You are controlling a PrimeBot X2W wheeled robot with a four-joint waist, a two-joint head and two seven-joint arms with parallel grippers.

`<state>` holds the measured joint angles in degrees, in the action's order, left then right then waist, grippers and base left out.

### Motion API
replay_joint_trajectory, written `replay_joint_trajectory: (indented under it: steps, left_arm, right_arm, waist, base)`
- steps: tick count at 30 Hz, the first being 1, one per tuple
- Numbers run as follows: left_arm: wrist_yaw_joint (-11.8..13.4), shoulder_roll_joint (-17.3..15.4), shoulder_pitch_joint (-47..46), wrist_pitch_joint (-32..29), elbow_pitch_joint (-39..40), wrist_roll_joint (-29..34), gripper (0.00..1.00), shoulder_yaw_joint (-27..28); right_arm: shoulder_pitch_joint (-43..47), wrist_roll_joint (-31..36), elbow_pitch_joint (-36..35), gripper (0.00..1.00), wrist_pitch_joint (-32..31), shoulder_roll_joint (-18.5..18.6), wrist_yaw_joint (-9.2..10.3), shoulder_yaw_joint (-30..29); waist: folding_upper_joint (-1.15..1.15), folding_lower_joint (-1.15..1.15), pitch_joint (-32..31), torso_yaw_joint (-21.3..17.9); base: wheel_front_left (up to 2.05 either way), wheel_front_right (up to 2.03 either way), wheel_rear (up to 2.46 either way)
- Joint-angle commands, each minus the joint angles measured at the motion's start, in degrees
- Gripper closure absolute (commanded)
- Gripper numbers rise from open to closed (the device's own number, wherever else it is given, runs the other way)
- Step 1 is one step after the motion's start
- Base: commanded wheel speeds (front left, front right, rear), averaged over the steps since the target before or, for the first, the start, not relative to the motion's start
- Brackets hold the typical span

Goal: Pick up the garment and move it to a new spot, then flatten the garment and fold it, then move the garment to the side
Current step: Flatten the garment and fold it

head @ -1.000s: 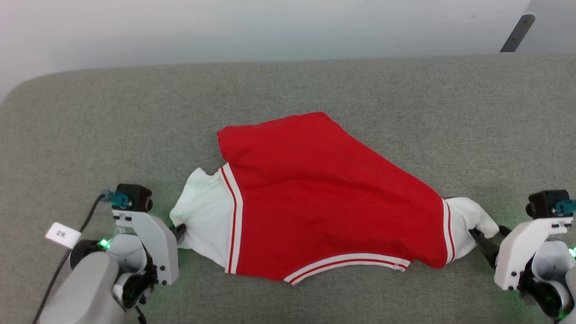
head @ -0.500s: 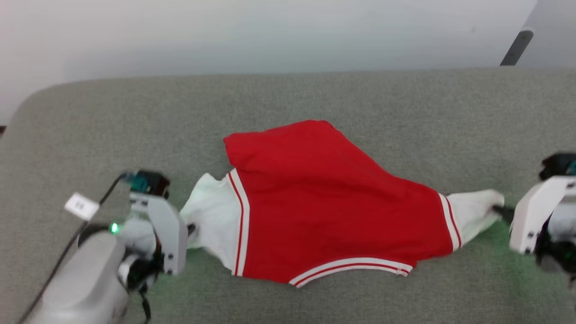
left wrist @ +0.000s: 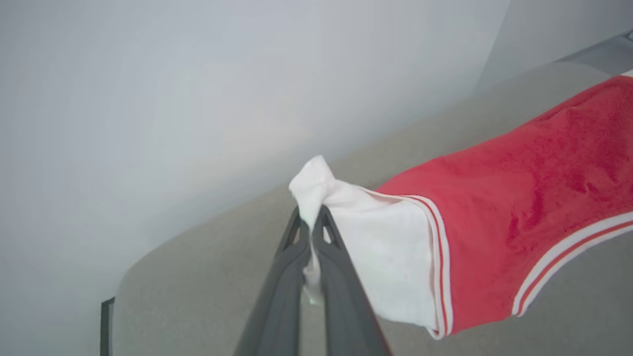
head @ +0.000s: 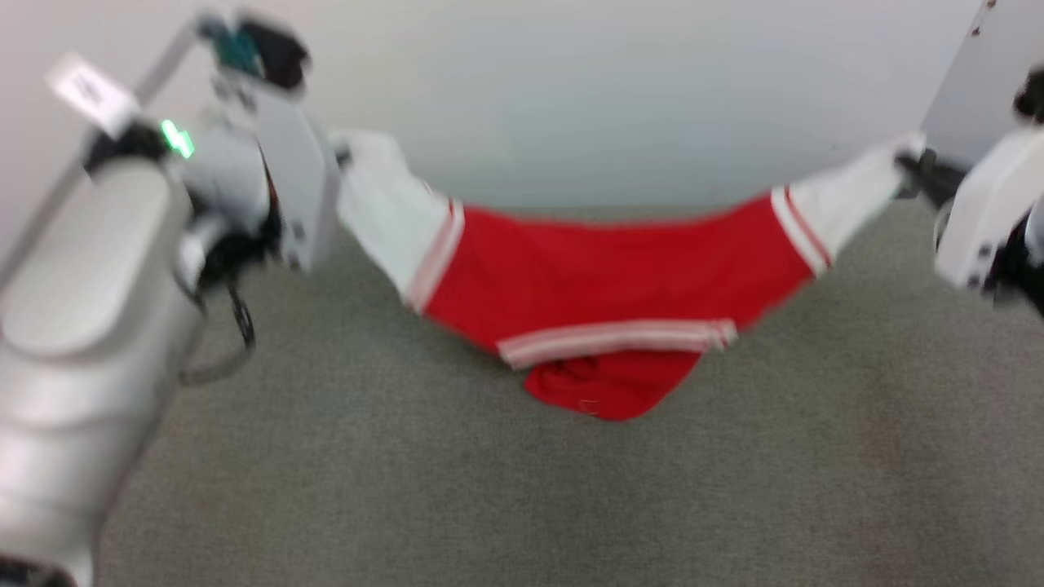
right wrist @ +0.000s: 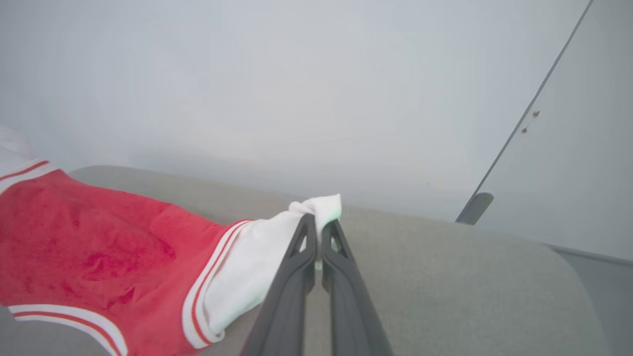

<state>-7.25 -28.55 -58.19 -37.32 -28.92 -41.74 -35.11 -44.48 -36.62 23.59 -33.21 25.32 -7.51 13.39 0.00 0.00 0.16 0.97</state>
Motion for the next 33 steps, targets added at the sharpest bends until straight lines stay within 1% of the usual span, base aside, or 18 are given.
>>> replay_joint_trajectory:
  steps: [1, 5, 7, 11, 16, 18, 20, 25, 26, 29, 33]
  left_arm:
    - [0.62, 0.22, -3.29, 0.82, -0.87, 1.16, 1.0, 0.45]
    - [2.01, 1.66, -10.42, 3.99, -4.37, 3.01, 1.0, 1.75]
    - [1.79, 2.34, -13.33, 5.72, -6.15, 3.78, 1.0, 1.86]
    - [1.95, 3.66, -18.75, 8.31, -9.6, 3.32, 1.0, 3.44]
    - [2.26, 4.89, -23.4, 10.74, -13.39, 3.26, 1.0, 4.57]
    - [2.1, 4.63, -26.17, 11.25, -14.43, 3.51, 1.0, 4.93]
    - [1.81, 5.24, -27.68, 12.33, -15.54, 3.3, 1.0, 5.16]
    - [1.41, 6.33, -32.2, 15.54, -17.84, 4.33, 1.0, 4.78]
    - [1.41, 6.33, -32.2, 15.54, -17.84, 4.33, 1.0, 4.78]
    - [1.55, 7.05, -36.0, 19.16, -19.16, 5.88, 1.0, 4.41]
    - [2.41, 8.13, -41.53, 27.0, -21.52, 8.4, 1.0, 4.41]
  right_arm:
    - [-2.46, 0.67, -0.58, 1.0, 1.32, -0.15, 0.05, 0.6]
    - [-8.68, 1.38, -0.83, 1.0, 5.28, -0.8, 0.05, 2.57]
    - [-11.71, 1.54, -0.1, 1.0, 7.88, -1.54, 0.05, 3.05]
    - [-17.68, 0.75, 2.68, 1.0, 12.06, -3.37, 0.04, 3.45]
    - [-23.09, -0.05, 8.12, 1.0, 14.18, -5.1, 0.04, 5.12]
    - [-25.97, -0.27, 9.96, 1.0, 15.02, -5.48, 0.04, 5.31]
    - [-27.98, 0.19, 12.13, 1.0, 16.81, -5.5, 0.05, 5.79]
    - [-34.4, 3.37, 17.46, 1.0, 22.03, -5.44, 0.04, 7.63]
    - [-34.4, 3.37, 17.46, 1.0, 22.03, -5.44, 0.04, 7.63]
    - [-39.56, 7.03, 20.89, 1.0, 27.69, -5.12, 0.04, 7.99]
    - [-46.41, 14.94, 26.16, 1.0, 38.82, -5.24, 0.05, 6.71]
  waist:
    - [0.0, 0.0, -1.34, -0.23]
    - [0.0, 0.0, -1.85, -0.63]
    - [0.0, 0.0, -1.99, -0.91]
    - [0.0, 0.0, -1.41, -1.5]
    - [0.0, 0.0, 1.04, -1.95]
    - [0.0, 0.0, 3.82, -2.22]
    - [0.0, 0.0, 6.8, -2.16]
    - [0.0, 0.0, 15.57, -1.69]
    - [0.0, 0.0, 15.57, -1.69]
    - [0.0, 0.0, 21.84, -1.03]
    - [0.0, 0.0, 28.77, -0.22]
  base:
    - [0.0, 0.0, 0.0]
    - [0.0, 0.0, 0.0]
    - [0.0, 0.0, 0.0]
    - [0.0, 0.0, 0.0]
    - [0.0, 0.0, 0.0]
    - [0.0, 0.0, 0.0]
    - [0.0, 0.0, 0.0]
    - [0.0, 0.0, 0.0]
    - [0.0, 0.0, 0.0]
    - [0.0, 0.0, 0.0]
    - [0.0, 0.0, 0.0]
